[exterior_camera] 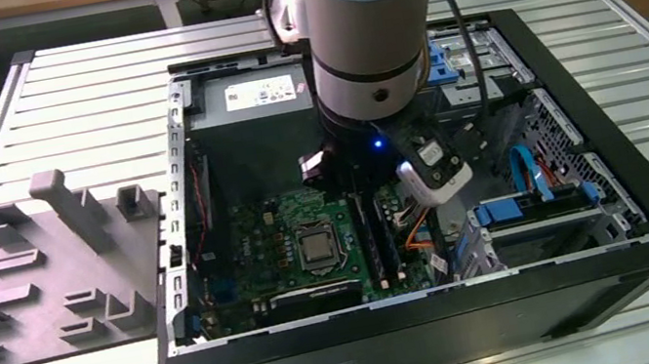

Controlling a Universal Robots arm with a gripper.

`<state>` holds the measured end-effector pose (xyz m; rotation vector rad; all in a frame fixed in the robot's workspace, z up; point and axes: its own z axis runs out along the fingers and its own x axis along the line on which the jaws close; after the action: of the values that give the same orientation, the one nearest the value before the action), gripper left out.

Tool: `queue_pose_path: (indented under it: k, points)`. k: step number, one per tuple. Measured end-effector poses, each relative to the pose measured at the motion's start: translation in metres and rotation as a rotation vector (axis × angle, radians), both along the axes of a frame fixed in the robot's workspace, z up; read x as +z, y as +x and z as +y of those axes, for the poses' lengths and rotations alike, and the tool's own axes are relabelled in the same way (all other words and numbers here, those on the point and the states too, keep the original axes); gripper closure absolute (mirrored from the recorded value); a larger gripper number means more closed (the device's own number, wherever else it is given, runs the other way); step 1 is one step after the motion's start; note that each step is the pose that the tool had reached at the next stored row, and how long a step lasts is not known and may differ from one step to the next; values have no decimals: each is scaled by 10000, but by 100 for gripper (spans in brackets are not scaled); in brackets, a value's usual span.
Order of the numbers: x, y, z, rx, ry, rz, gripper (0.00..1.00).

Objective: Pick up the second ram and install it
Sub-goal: 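Press down the second ram until it locks into place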

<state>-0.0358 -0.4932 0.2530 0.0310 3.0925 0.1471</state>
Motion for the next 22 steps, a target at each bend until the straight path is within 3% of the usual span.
queue_pose_path:
  k: [7, 12, 19, 22]
  points:
    - [-6, 0, 127, 1, -1, 0, 90]
    - [-32, 13, 171, 0, 1, 0, 90]
    - [-93, 29, 283, 1, -14, 0, 90]
    - [-114, 31, 304, 1, -14, -1, 90]
